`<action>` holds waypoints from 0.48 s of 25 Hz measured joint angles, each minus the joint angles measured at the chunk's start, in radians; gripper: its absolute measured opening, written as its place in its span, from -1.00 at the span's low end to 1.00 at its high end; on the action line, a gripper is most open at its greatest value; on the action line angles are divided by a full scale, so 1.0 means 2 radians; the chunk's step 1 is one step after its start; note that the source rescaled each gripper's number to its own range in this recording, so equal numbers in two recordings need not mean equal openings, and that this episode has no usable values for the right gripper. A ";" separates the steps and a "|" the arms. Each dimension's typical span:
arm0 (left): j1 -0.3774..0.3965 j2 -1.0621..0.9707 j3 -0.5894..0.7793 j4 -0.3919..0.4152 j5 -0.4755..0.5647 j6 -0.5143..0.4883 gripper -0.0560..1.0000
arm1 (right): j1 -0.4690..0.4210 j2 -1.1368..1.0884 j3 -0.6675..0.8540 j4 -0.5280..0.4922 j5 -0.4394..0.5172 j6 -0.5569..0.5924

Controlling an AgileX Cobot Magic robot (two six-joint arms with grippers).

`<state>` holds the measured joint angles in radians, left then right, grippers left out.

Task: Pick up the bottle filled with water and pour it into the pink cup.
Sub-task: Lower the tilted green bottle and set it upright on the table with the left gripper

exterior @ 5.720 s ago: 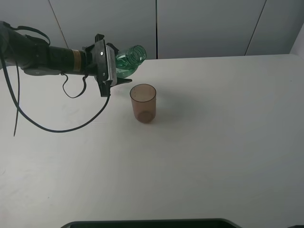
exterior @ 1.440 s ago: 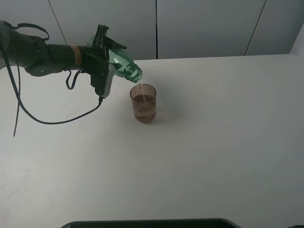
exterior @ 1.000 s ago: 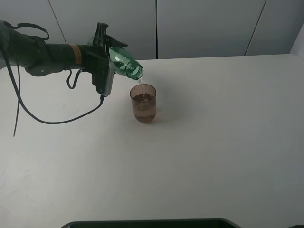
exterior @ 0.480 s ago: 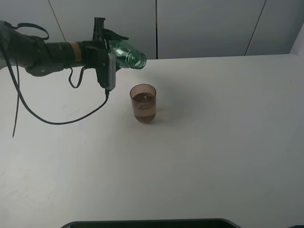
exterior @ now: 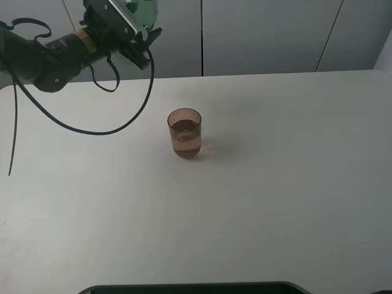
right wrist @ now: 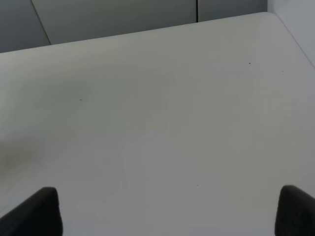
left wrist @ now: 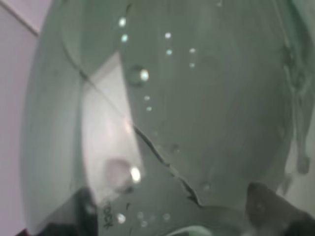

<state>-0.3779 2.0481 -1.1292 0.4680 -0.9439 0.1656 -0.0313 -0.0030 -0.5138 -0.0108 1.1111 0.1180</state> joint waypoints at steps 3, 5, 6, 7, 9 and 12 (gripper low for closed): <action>0.000 -0.005 0.000 -0.035 -0.002 -0.083 -0.89 | 0.000 0.000 0.000 0.000 0.000 0.000; 0.000 -0.005 0.000 -0.043 0.001 -0.129 -0.89 | 0.000 0.000 0.000 0.000 0.000 0.000; 0.000 -0.005 0.000 -0.045 0.007 -0.153 -0.89 | 0.000 0.000 0.000 0.000 0.000 0.000; 0.000 -0.005 0.000 -0.045 0.011 -0.175 -0.89 | 0.000 0.000 0.000 0.000 0.000 0.000; 0.000 -0.005 0.000 -0.046 0.011 -0.202 -0.89 | 0.000 0.000 0.000 0.000 0.000 0.000; 0.000 -0.001 0.000 -0.044 0.014 -0.215 -0.89 | 0.000 0.000 0.000 0.000 0.000 0.000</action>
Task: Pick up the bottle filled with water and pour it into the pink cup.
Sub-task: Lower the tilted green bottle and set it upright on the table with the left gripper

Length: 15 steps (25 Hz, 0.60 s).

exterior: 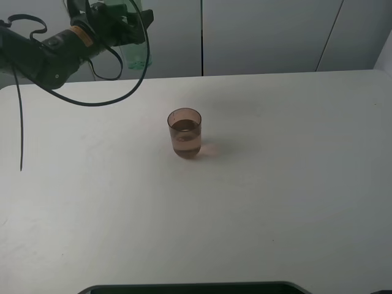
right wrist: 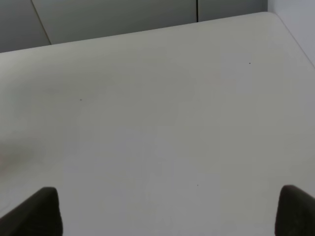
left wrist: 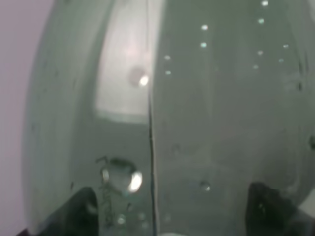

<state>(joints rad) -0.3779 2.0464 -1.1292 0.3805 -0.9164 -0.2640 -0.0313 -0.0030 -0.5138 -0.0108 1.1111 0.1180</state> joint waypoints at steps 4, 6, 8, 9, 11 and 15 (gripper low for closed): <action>0.001 0.001 0.025 0.013 -0.005 0.001 -0.89 | 0.000 0.000 0.000 0.000 0.000 0.000; 0.003 0.001 0.047 0.013 -0.020 0.002 -0.89 | 0.000 0.000 0.000 0.000 0.000 0.000; 0.006 0.001 0.072 0.005 -0.032 0.013 -0.89 | 0.000 0.000 0.000 0.000 0.000 0.000; 0.007 0.001 0.082 0.000 -0.038 0.022 -0.89 | 0.000 0.000 0.000 0.000 0.000 0.000; 0.008 0.001 0.106 -0.019 -0.051 0.049 -0.89 | 0.000 0.000 0.000 0.000 0.000 0.000; 0.009 0.005 0.132 -0.065 -0.068 0.077 -0.89 | 0.000 0.000 0.000 0.000 0.000 0.000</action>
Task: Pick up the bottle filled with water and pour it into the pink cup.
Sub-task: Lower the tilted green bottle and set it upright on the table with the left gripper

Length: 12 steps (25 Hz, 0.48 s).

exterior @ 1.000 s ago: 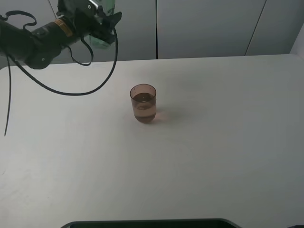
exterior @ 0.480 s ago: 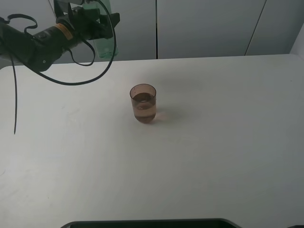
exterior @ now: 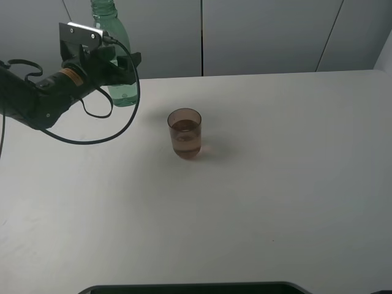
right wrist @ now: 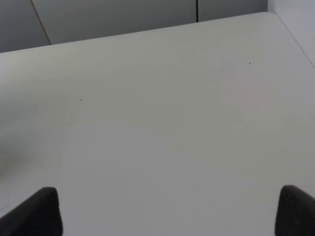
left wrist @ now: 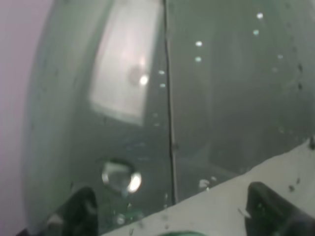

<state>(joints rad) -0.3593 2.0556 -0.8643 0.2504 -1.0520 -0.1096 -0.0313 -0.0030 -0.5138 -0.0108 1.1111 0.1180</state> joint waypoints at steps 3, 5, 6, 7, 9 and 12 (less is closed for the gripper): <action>0.001 0.017 0.008 -0.013 -0.021 0.004 -0.89 | 0.000 0.000 0.000 0.000 0.000 0.000; 0.001 0.036 0.008 -0.022 -0.036 0.004 -0.89 | 0.000 0.000 0.000 0.000 0.000 0.000; 0.001 0.045 0.008 -0.025 -0.044 0.004 -0.89 | 0.000 0.000 0.000 0.000 0.000 0.000; 0.001 0.056 0.008 -0.028 -0.049 0.004 -0.89 | 0.000 0.000 0.000 0.000 0.000 0.000; 0.001 0.075 0.008 -0.031 -0.053 0.012 -0.89 | 0.000 0.000 0.000 0.000 0.000 0.000; 0.001 0.091 0.009 -0.035 -0.072 0.027 -0.89 | 0.000 0.000 0.000 0.000 0.000 0.000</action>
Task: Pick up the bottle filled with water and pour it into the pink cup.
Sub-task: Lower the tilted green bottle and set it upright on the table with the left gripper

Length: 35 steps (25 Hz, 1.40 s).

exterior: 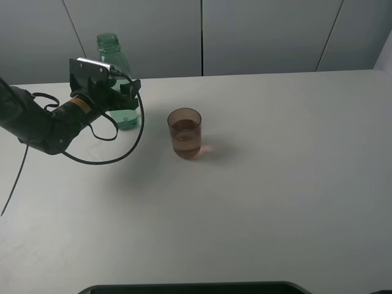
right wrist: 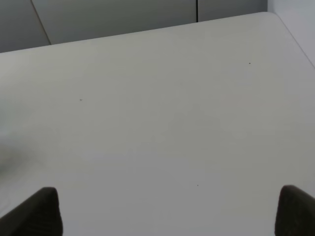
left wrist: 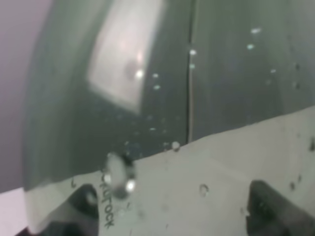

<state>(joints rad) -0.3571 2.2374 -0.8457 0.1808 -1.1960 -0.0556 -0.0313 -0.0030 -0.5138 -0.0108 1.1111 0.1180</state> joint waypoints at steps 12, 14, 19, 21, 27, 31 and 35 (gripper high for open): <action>0.000 0.003 0.000 -0.004 -0.008 0.018 -0.89 | 0.000 0.000 0.000 0.000 0.000 0.000; 0.000 0.003 0.000 -0.006 -0.008 0.016 -0.89 | 0.000 0.000 0.000 0.000 0.000 0.000; 0.000 0.003 0.000 -0.009 -0.008 0.015 -0.89 | 0.000 0.000 0.000 0.000 0.000 0.000; 0.000 0.003 0.000 -0.009 -0.008 0.015 -0.89 | 0.000 0.000 0.000 0.000 0.000 0.000; 0.000 0.004 0.000 -0.008 -0.008 0.016 0.87 | 0.000 0.000 0.000 0.000 0.000 0.000; 0.000 0.004 0.001 -0.008 -0.008 0.016 0.91 | 0.000 0.000 0.000 0.000 0.000 0.000; 0.000 -0.025 0.011 -0.008 -0.005 0.016 0.94 | 0.000 0.000 0.000 0.000 0.000 0.000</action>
<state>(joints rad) -0.3571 2.1867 -0.8239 0.1649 -1.2055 -0.0245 -0.0313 -0.0030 -0.5138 -0.0108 1.1111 0.1180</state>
